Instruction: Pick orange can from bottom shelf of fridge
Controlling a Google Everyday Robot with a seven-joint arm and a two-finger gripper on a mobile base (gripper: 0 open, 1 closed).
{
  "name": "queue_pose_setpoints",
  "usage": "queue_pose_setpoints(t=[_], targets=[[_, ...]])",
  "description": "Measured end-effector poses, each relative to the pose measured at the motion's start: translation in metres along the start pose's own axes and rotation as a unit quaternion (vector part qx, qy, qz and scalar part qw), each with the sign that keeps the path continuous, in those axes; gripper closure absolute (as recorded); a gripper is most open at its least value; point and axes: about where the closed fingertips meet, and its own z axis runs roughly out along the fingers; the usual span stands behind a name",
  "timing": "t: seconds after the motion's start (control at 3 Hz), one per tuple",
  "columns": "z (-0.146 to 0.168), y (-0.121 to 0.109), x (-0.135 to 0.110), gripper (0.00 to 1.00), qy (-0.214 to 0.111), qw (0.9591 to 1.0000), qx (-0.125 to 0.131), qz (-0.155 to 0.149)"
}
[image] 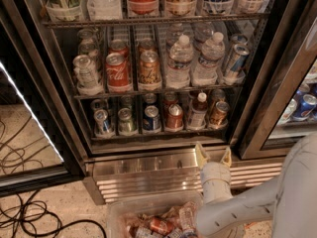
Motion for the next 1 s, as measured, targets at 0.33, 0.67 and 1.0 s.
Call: queue_pose_setpoints(t=[0.33,0.67,1.0], targets=[[0.003,-0.006,-0.004,0.26,-0.014,0.9997,0.020,-0.009],[0.008,-0.013,-0.009,0.35,-0.026,0.9987,0.039,-0.018],[0.014,-0.016,-0.010,0.38,-0.031,0.9978,0.053,-0.026]])
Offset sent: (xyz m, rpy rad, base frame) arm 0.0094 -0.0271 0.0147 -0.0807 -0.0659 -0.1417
